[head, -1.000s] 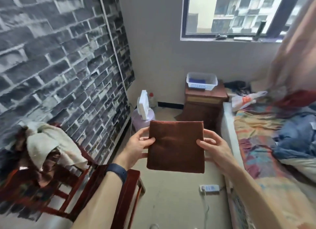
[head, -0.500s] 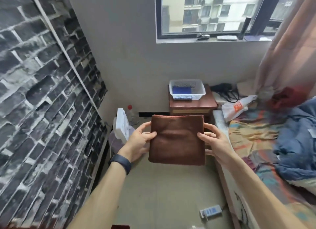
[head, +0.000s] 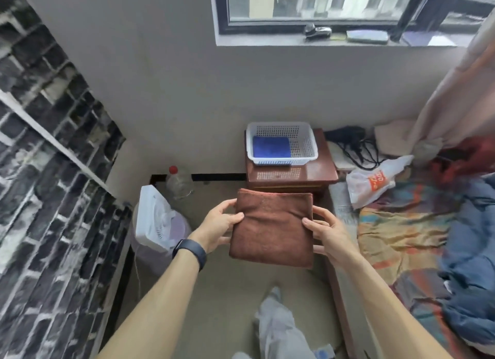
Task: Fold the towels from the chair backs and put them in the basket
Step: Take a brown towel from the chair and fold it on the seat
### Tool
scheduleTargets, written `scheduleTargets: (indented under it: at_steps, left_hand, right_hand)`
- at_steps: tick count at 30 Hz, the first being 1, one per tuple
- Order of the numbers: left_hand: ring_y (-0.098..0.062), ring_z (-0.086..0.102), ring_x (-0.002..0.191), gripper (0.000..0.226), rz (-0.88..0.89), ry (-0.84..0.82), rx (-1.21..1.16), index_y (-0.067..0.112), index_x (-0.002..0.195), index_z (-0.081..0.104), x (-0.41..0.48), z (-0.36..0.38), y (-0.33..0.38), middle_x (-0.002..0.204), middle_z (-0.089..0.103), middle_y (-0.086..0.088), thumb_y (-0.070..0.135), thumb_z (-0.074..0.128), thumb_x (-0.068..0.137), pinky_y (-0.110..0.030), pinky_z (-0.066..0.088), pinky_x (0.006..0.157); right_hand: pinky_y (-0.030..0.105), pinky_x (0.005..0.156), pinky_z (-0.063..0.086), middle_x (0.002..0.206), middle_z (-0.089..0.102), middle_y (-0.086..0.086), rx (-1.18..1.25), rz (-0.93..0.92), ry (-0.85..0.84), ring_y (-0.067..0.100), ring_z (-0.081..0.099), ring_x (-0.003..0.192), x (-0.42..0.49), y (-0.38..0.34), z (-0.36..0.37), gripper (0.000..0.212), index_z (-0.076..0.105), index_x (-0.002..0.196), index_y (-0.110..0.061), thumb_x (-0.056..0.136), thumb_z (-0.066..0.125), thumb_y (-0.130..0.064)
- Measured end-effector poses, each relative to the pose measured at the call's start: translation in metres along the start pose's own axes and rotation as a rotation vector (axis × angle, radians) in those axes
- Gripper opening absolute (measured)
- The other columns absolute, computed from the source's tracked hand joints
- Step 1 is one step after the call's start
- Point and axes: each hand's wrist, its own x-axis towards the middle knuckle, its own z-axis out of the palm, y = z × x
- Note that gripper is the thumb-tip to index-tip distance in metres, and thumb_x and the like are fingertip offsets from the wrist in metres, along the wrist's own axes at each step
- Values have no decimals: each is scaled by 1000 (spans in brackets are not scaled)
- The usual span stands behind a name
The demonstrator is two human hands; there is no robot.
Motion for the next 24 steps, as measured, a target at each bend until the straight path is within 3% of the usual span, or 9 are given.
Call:
scheduleTargets:
  at_steps: [6,10,14,18,21,24]
  left_hand:
    - [-18,70,98,34,-156,31,-8,39,119,59,95,11,39,111,74,1,17,64,94,-36,56,68]
    - [-23,70,104,31,-220,61,12,34,122,57,155,12,65,113,73,-3,20,65,94,-39,58,74]
    - [-20,69,89,20,-263,96,16,27,114,61,233,11,97,110,73,-5,21,64,94,-38,57,72]
    - [-22,70,91,22,-277,135,1,21,116,61,314,14,127,111,72,-4,19,63,95,-38,58,71]
    - [-21,69,88,25,-274,172,5,19,119,59,369,19,148,105,69,-2,17,63,95,-40,59,74]
    - [-24,67,99,28,-271,197,43,18,123,56,416,26,159,106,66,1,18,62,96,-49,57,88]
  right_hand:
    - [41,67,60,106,76,7,-59,129,3,24,75,92,101,-35,-11,31,66,119,-33,91,73,-20]
    - [39,65,60,105,77,5,-90,202,7,24,75,92,164,-57,-13,33,64,122,-34,92,71,-22]
    - [38,64,59,106,77,4,-109,244,38,23,75,92,245,-82,-8,30,65,121,-33,93,69,-20]
    - [36,62,58,107,76,2,-118,252,103,22,75,90,323,-108,-5,28,67,116,-34,93,69,-19]
    - [35,62,57,109,75,3,-141,265,165,22,73,92,376,-125,-4,27,66,117,-34,93,69,-21]
    - [36,72,57,115,71,1,-188,268,213,22,70,99,427,-131,-5,28,64,120,-33,94,68,-22]
